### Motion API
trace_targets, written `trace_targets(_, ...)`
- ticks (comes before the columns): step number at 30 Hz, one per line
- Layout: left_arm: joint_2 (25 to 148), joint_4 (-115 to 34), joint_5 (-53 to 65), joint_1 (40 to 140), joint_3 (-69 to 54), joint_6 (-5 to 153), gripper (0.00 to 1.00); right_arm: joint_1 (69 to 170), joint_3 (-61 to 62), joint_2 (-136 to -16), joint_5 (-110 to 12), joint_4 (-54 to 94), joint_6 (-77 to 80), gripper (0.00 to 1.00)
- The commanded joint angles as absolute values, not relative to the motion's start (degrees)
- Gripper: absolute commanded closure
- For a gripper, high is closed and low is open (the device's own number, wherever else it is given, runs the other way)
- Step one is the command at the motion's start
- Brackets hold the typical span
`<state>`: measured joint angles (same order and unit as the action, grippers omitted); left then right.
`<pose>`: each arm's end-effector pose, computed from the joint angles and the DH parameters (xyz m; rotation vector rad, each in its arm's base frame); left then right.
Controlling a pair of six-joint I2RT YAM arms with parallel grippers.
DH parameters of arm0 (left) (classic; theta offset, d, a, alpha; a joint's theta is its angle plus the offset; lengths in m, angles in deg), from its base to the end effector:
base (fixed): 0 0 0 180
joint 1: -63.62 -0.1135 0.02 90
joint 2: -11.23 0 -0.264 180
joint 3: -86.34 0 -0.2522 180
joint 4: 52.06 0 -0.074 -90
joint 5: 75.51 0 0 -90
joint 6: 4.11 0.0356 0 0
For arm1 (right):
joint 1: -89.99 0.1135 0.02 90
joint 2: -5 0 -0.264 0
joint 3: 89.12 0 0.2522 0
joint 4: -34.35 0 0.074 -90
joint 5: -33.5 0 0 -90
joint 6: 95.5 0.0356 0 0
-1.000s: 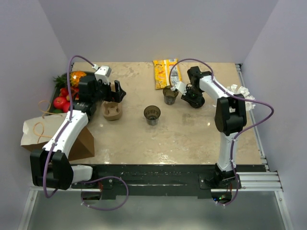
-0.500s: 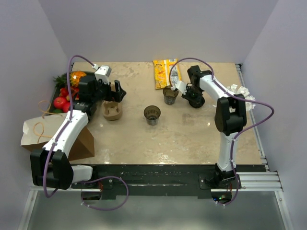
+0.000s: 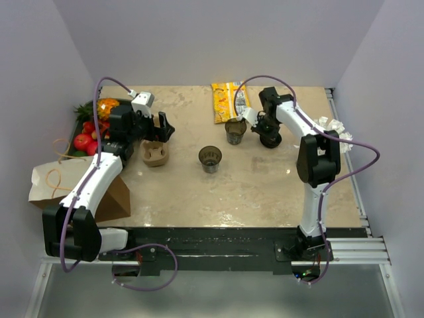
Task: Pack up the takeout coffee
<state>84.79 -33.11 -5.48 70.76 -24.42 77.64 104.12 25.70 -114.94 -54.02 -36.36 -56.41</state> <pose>0.2917 -0.0488 0.3053 0.2098 1.9764 -0.5185 0.4164 0.1064 0.2135 -1.5617 2.4351 -0.0540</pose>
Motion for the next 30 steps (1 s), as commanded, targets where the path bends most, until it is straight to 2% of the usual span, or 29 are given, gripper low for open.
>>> trace_targets(1,84.88,-35.75,-6.60,70.57,-24.53,76.58,0.04,104.23,30.19,-112.08,-54.13,-36.72,-52.36,1.00)
trace_targets(9,85.50,-36.37,-7.83,70.65,-24.71,77.28,0.04,104.32,32.75,-107.50,-50.97,-36.71,-47.60,1.00)
trace_targets(10,85.67,-36.54,-8.01,70.65,-24.62,77.19,0.04,104.32,31.96,-107.50,-50.61,-36.37,-47.69,0.95)
trace_targets(13,86.11,-36.54,-8.45,70.65,-24.09,77.02,0.04,104.93,30.29,-108.72,-51.40,-37.06,-49.17,0.71)
trace_targets(14,86.29,-36.54,-8.54,70.65,-23.92,77.02,0.04,105.11,29.85,-109.86,-52.01,-36.98,-49.18,0.68)
trace_targets(30,85.76,-35.66,-7.40,70.65,-23.74,77.72,0.04,105.02,30.81,-116.81,-53.34,-38.56,-52.61,0.66)
